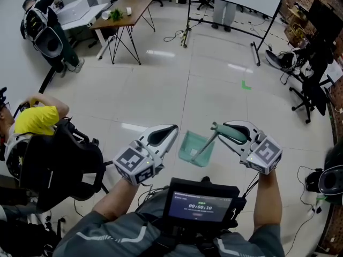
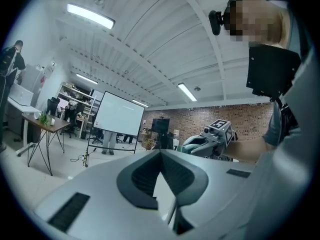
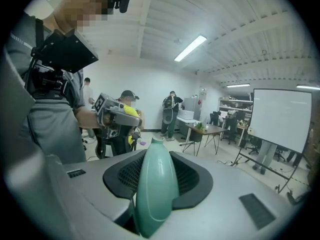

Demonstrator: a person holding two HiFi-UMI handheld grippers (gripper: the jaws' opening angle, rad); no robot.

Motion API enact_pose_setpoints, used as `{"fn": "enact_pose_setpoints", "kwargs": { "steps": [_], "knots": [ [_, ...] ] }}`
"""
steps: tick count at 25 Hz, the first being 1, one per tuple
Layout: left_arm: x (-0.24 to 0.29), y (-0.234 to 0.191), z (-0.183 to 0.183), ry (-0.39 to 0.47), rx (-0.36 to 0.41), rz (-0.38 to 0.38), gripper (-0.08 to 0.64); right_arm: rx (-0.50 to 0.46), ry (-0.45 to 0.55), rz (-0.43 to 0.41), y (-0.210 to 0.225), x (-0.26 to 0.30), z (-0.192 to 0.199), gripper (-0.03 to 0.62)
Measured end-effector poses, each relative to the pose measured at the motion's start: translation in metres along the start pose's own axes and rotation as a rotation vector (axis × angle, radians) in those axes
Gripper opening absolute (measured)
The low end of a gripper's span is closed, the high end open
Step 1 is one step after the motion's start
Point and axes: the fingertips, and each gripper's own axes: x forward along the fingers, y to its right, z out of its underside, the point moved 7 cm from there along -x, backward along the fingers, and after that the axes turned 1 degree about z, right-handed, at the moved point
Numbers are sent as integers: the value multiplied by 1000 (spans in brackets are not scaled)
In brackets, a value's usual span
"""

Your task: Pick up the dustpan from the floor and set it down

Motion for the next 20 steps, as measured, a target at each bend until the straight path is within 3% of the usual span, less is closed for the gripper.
{"fn": "enact_pose_setpoints", "kwargs": {
  "steps": [7, 14, 17, 20],
  "knots": [
    [109, -70, -5, 21, 5, -56, 26, -7, 39, -49, 127, 35, 21, 143],
    [255, -117, -40, 22, 49, -211, 26, -84, 72, -160, 287, 35, 32, 143],
    [295, -141, -53, 34, 41, -294, 26, -121, 67, -199, 342, 42, 34, 143],
    [329, -174, -64, 38, 48, -324, 26, -147, 66, -208, 396, 59, 33, 143]
  ]
}}
